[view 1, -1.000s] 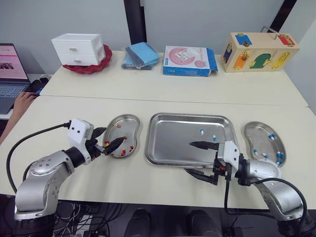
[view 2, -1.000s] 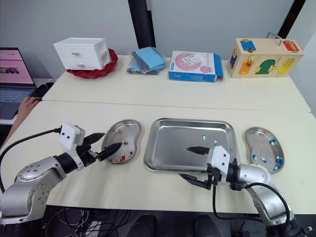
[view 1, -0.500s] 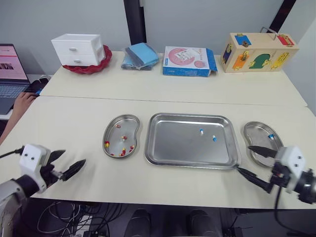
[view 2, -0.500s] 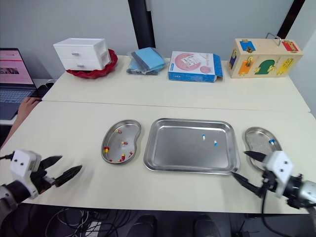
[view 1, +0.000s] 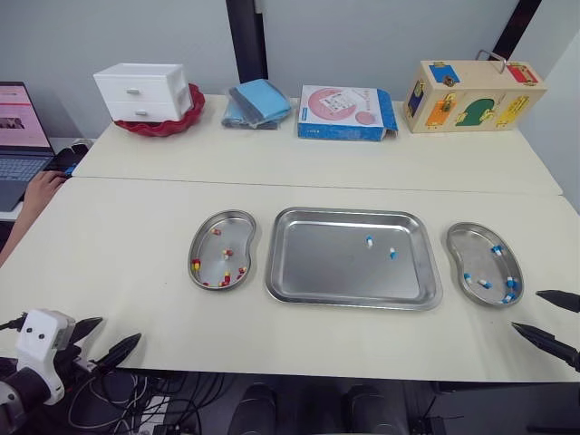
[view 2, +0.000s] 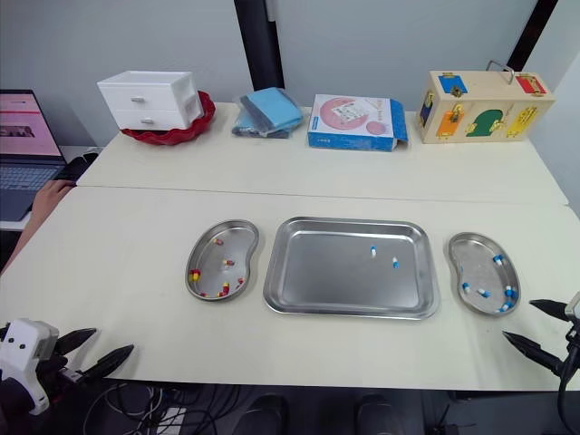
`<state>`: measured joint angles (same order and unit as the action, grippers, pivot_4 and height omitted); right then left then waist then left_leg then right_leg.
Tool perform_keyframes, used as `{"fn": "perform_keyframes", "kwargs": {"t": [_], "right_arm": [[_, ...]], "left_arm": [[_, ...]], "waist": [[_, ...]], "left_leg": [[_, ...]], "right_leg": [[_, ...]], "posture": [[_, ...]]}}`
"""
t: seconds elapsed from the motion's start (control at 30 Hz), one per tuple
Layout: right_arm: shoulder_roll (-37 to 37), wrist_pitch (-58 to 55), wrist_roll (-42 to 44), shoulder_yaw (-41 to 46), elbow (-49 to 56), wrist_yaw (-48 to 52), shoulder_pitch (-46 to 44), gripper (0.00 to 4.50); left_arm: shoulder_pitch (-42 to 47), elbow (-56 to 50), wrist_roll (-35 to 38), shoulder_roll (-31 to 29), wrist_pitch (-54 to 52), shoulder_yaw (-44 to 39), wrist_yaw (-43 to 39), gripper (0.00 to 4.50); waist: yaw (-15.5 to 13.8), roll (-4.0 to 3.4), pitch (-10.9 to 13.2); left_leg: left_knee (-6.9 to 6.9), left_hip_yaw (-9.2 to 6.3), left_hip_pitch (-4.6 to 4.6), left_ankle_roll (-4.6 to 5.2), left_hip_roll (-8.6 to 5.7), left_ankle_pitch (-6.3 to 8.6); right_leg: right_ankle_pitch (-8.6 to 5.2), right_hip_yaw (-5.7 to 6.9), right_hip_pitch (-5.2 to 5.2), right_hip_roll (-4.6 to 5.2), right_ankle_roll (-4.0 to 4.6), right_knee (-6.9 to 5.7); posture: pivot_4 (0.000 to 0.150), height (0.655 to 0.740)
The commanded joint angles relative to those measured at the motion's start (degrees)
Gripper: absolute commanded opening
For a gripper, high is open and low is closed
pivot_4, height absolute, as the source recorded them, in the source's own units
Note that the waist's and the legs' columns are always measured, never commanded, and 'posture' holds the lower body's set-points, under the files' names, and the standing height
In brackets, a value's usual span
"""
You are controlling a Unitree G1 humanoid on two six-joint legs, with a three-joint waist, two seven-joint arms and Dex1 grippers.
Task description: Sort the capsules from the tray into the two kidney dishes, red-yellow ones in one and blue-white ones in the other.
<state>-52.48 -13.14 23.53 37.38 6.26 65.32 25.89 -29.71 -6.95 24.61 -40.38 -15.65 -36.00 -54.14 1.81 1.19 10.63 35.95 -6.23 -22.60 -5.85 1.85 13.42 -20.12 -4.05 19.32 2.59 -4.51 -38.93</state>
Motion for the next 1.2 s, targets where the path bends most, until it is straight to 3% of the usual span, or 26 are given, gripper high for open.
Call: {"fn": "perform_keyframes", "kwargs": {"t": [0.03, 0.3, 0.6, 0.83, 1.0, 1.2], "right_arm": [[-0.61, 0.65, -0.27, 1.52, 0.59, 0.75, 0.60, 4.50], [1.87, -1.28, 0.69, 5.89, 6.95, 1.93, 8.96, 4.50], [7.13, -4.32, 3.47, 9.87, 17.60, 2.21, 17.74, 4.50], [11.56, -8.95, 7.94, 6.27, 31.15, -1.68, 19.94, 4.50], [14.12, -12.43, 9.55, -3.68, 42.45, -10.78, 15.01, 4.50], [15.96, -23.14, 6.08, -21.06, 46.64, -28.09, -2.51, 4.50]], "left_arm": [[-2.00, -7.09, 2.47, -0.74, 1.27, 0.90, -4.25, 4.48], [1.95, -20.55, 7.17, 3.22, 2.71, 13.58, -7.63, 4.48], [8.34, -13.27, 4.96, 7.92, 11.33, 21.42, -9.92, 4.48], [12.67, -9.85, 4.57, 10.61, 15.84, 26.30, -10.72, 4.48], [13.51, -7.71, 3.96, 10.83, 19.35, 28.38, -12.51, 4.48], [15.25, -7.50, 2.90, 11.20, 21.90, 30.54, -11.91, 4.48]], "waist": [[0.00, 0.00, 0.00], [-0.30, -0.09, -0.02], [-0.08, -0.18, -0.07], [-0.16, -0.16, -0.09], [0.04, -0.19, -0.11], [-0.08, -0.13, -0.12]], "left_leg": [[0.01, 0.00, 0.00, 0.00, 0.00, 0.00], [0.01, 0.00, -0.02, 0.00, 0.00, 0.00], [0.01, 0.02, 0.02, 0.00, 0.00, 0.00], [0.03, -0.02, 0.00, 0.00, 0.00, 0.00], [0.00, -0.02, 0.00, 0.00, 0.01, 0.00], [0.06, -0.05, 0.00, -0.01, 0.00, -0.01]], "right_leg": [[0.00, 0.00, 0.00, 0.00, 0.00, 0.00], [0.00, 0.01, -0.03, 0.01, -0.01, 0.02], [-0.01, -0.02, -0.03, -0.01, -0.02, 0.02], [0.00, 0.00, -0.05, -0.01, -0.03, 0.02], [0.00, -0.01, -0.03, -0.02, -0.02, 0.01], [0.02, 0.00, -0.04, -0.02, -0.03, -0.01]], "posture": [[0.150, 0.7337], [0.150, 0.7337], [0.150, 0.7337], [0.150, 0.7337], [0.150, 0.7337], [0.150, 0.7337]]}}
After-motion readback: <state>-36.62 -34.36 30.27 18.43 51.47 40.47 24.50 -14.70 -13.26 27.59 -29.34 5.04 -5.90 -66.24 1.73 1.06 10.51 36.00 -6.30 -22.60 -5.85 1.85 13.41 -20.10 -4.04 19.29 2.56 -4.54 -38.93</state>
